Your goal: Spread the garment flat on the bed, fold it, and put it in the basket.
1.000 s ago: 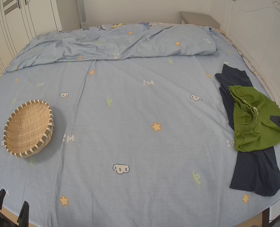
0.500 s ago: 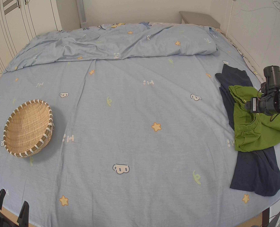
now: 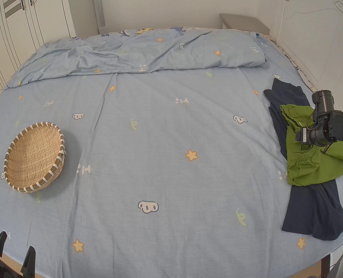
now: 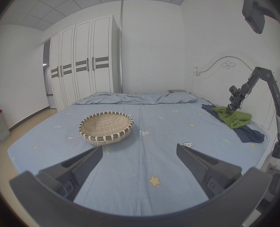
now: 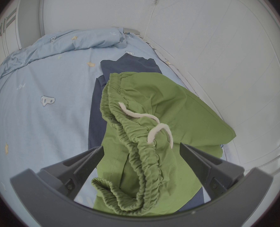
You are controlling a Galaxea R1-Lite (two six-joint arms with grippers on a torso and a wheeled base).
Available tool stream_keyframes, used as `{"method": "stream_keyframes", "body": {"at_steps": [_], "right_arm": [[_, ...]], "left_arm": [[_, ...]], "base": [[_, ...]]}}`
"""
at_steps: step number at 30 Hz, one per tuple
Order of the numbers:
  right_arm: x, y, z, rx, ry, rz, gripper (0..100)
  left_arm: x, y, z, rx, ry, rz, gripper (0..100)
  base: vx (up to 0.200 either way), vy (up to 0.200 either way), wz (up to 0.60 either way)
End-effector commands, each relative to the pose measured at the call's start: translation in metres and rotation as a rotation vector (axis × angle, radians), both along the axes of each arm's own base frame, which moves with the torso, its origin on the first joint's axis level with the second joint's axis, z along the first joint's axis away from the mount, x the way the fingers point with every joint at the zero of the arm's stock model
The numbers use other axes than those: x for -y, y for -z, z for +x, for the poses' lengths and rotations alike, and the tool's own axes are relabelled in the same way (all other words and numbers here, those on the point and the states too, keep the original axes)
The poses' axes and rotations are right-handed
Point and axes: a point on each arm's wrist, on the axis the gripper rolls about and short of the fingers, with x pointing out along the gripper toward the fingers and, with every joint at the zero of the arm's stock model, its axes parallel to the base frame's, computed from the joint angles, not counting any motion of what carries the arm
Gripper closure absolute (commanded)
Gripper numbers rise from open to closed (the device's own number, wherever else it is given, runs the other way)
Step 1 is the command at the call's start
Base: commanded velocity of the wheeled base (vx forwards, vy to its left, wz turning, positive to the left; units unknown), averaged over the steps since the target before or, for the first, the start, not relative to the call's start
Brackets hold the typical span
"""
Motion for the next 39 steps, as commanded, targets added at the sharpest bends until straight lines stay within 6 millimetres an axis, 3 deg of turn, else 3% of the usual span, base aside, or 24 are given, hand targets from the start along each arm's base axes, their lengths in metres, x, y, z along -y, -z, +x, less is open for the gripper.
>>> {"method": "stream_keyframes", "body": {"at_steps": [1, 6, 7, 18, 25, 27, 29, 34, 39], "right_arm": [[0.003, 0.007, 0.004, -0.014, 0.013, 0.000, 0], [0.009, 0.009, 0.006, -0.012, 0.031, 0.002, 0], [0.009, 0.009, 0.006, -0.009, 0.031, 0.000, 100], [0.004, -0.009, 0.009, 0.022, 0.002, 0.002, 100], [-0.019, -0.049, 0.012, 0.035, -0.058, 0.015, 100], [-0.033, -0.081, 0.003, 0.024, -0.076, 0.056, 100], [-0.044, -0.095, -0.006, -0.003, -0.103, 0.144, 100], [-0.065, -0.118, -0.034, -0.090, -0.209, 0.438, 100], [-0.089, -0.138, -0.065, -0.070, -0.342, 0.525, 100]], "left_arm": [[0.000, 0.005, 0.000, 0.000, 0.000, 0.000, 0], [0.000, 0.005, 0.000, 0.000, 0.000, 0.000, 0], [0.000, 0.005, 0.000, 0.000, 0.000, 0.000, 0], [0.000, 0.005, 0.000, 0.000, 0.000, 0.000, 0], [0.000, 0.005, 0.000, 0.000, 0.000, 0.000, 0], [0.000, 0.005, 0.000, 0.000, 0.000, 0.000, 0], [0.000, 0.005, 0.000, 0.000, 0.000, 0.000, 0], [0.000, 0.005, 0.000, 0.000, 0.000, 0.000, 0], [0.000, 0.005, 0.000, 0.000, 0.000, 0.000, 0]], "base": [[0.000, 0.000, 0.00], [0.000, 0.000, 0.00], [0.000, 0.000, 0.00], [0.000, 0.000, 0.00], [0.000, 0.000, 0.00], [0.000, 0.000, 0.00], [0.000, 0.000, 0.00], [0.000, 0.000, 0.00], [0.000, 0.000, 0.00]]}}
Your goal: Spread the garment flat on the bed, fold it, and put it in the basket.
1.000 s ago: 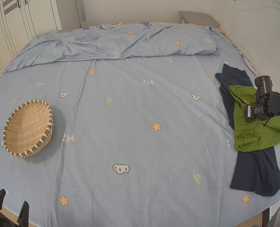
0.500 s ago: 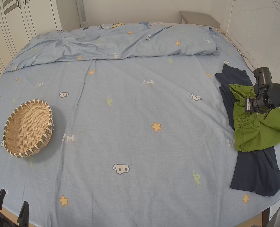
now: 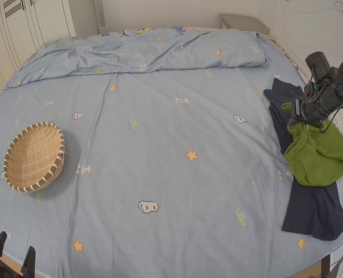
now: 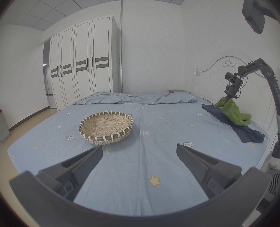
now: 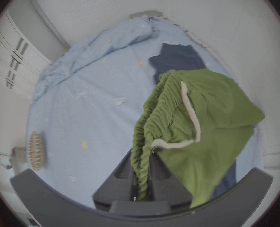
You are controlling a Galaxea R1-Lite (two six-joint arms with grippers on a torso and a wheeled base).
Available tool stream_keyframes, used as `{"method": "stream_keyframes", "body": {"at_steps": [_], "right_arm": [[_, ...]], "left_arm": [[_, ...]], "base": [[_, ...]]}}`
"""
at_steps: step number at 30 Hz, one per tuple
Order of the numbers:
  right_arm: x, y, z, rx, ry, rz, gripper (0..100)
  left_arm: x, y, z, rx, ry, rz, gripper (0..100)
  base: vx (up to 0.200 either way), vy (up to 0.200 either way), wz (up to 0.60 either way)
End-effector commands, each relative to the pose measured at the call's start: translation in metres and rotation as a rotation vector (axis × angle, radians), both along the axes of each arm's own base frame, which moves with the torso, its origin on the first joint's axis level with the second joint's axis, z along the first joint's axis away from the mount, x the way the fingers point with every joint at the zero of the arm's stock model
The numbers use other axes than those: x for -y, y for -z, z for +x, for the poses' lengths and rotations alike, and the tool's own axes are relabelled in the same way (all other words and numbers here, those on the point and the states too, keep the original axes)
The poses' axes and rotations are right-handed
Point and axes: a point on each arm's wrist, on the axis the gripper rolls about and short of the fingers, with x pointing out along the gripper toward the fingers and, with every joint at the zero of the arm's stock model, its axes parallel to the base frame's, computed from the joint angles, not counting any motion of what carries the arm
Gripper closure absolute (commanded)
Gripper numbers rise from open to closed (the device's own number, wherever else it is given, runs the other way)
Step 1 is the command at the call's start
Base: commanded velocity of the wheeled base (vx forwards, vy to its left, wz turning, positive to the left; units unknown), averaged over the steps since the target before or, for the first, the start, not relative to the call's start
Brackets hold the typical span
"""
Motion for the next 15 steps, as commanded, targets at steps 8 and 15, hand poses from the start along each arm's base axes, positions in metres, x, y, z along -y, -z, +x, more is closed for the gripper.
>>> {"method": "stream_keyframes", "body": {"at_steps": [8, 15], "right_arm": [[-0.071, -0.051, -0.066, 0.131, -0.264, 0.153, 100], [-0.124, -0.051, -0.087, 0.138, -0.403, 0.215, 100]], "left_arm": [[0.000, 0.005, 0.000, 0.000, 0.000, 0.000, 0], [0.000, 0.005, 0.000, 0.000, 0.000, 0.000, 0]], "base": [[0.000, 0.000, 0.00], [0.000, 0.000, 0.00]]}}
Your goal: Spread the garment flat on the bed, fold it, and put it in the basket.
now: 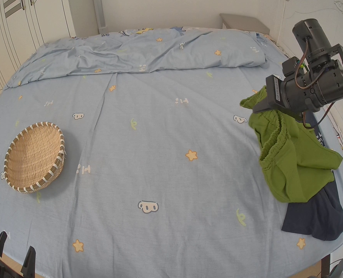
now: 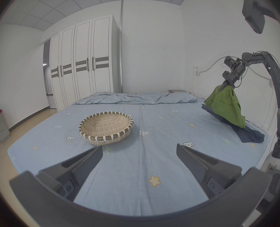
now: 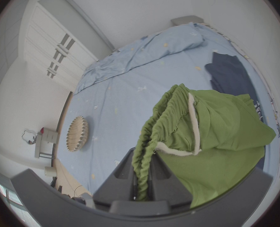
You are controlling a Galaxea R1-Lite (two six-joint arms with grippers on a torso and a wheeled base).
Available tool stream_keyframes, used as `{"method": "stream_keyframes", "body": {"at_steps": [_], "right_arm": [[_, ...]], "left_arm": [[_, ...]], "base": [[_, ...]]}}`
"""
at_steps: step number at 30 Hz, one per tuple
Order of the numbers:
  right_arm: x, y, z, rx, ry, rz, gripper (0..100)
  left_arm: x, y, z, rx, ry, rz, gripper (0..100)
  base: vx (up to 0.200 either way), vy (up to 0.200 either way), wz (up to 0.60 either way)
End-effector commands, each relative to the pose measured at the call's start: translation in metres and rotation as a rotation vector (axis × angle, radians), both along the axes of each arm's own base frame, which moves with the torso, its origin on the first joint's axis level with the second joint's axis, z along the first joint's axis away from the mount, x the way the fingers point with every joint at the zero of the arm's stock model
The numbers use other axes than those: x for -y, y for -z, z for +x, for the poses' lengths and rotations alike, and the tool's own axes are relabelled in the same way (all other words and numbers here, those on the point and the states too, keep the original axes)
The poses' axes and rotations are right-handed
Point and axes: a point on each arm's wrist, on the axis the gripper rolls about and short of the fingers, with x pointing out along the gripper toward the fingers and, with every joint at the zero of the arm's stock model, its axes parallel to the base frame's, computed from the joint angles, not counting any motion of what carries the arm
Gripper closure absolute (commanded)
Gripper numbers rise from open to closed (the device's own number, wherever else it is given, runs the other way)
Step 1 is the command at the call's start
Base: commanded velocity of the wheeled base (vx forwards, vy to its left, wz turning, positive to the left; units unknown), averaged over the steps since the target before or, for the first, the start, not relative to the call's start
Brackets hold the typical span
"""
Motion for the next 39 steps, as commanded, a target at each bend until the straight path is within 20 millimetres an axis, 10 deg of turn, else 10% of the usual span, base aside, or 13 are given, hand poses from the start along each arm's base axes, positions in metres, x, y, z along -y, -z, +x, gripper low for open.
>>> {"method": "stream_keyframes", "body": {"at_steps": [1, 26, 27, 39], "right_arm": [[-0.038, -0.001, -0.026, 0.006, -0.129, 0.019, 100], [-0.163, 0.045, -0.012, 0.099, -0.343, 0.162, 100], [-0.165, 0.046, -0.010, 0.099, -0.343, 0.159, 0], [-0.180, 0.073, -0.006, 0.053, -0.416, 0.030, 0]], "left_arm": [[0.000, 0.005, 0.000, 0.000, 0.000, 0.000, 0], [0.000, 0.005, 0.000, 0.000, 0.000, 0.000, 0], [0.000, 0.005, 0.000, 0.000, 0.000, 0.000, 0], [0.000, 0.005, 0.000, 0.002, 0.004, 0.006, 0]], "base": [[0.000, 0.000, 0.00], [0.000, 0.000, 0.00], [0.000, 0.000, 0.00], [0.000, 0.000, 0.00]]}}
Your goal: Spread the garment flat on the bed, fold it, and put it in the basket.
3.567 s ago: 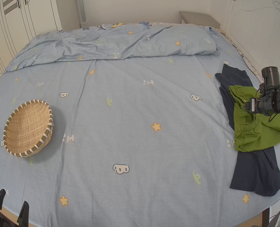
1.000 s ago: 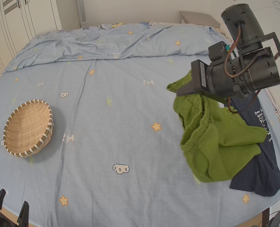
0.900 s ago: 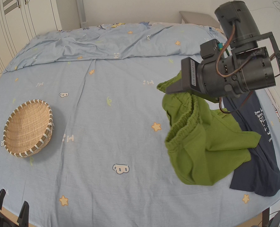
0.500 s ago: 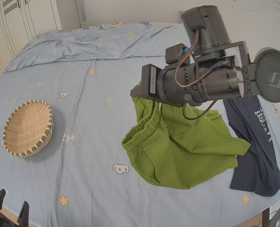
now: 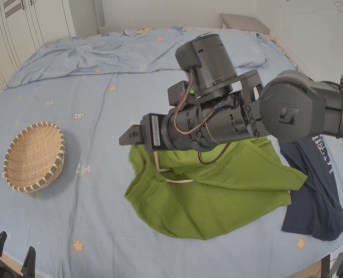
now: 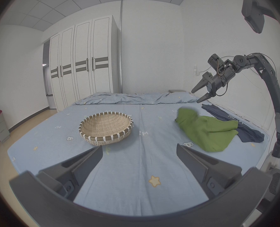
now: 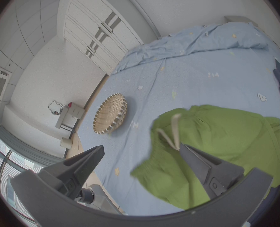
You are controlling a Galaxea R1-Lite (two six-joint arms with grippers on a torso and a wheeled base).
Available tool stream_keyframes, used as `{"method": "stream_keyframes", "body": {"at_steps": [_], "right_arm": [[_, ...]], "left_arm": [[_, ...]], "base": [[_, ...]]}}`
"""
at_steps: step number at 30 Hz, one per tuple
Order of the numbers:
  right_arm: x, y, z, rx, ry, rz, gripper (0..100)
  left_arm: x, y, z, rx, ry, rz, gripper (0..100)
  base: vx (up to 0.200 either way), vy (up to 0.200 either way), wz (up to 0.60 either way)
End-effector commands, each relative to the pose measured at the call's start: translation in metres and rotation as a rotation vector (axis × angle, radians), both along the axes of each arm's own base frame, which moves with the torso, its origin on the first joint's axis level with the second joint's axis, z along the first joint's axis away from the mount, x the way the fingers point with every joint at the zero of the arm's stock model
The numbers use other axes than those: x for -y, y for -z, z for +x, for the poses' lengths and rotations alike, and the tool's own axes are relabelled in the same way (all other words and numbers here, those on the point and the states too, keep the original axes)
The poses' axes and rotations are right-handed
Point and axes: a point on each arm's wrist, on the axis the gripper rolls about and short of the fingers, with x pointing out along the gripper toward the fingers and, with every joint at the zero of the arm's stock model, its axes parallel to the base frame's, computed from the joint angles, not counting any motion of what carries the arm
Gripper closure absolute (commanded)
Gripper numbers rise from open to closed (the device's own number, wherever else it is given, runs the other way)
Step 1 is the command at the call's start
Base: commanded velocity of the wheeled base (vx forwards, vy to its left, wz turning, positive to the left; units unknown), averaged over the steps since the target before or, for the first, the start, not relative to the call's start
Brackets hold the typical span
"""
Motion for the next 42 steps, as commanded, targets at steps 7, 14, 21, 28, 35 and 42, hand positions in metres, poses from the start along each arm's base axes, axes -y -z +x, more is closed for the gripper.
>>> {"method": "stream_keyframes", "body": {"at_steps": [7, 14, 21, 28, 35, 42], "right_arm": [[-0.005, 0.020, 0.005, -0.069, -0.007, -0.118, 0], [0.078, -0.031, -0.004, -0.079, 0.057, -0.018, 0], [0.176, -0.051, -0.044, -0.141, 0.055, 0.111, 0], [0.221, -0.007, -0.047, -0.180, 0.197, 0.113, 0], [0.236, 0.014, -0.050, -0.147, 0.256, 0.138, 0], [0.243, 0.019, -0.048, -0.145, 0.285, 0.137, 0]], "left_arm": [[0.000, 0.005, 0.000, -0.001, 0.005, 0.008, 0], [0.001, -0.063, -0.026, 0.215, 0.100, -0.101, 0], [0.009, -0.104, 0.011, -0.207, 0.447, -0.253, 0], [0.016, -0.107, 0.100, -0.498, 0.557, -0.409, 0], [0.020, -0.059, 0.201, -0.723, 0.619, -0.495, 0], [0.017, -0.015, 0.257, -0.753, 0.650, -0.433, 0]], "base": [[0.000, 0.000, 0.00], [0.000, 0.000, 0.00], [0.000, 0.000, 0.00], [0.000, 0.000, 0.00], [0.000, 0.000, 0.00], [0.000, 0.000, 0.00]]}}
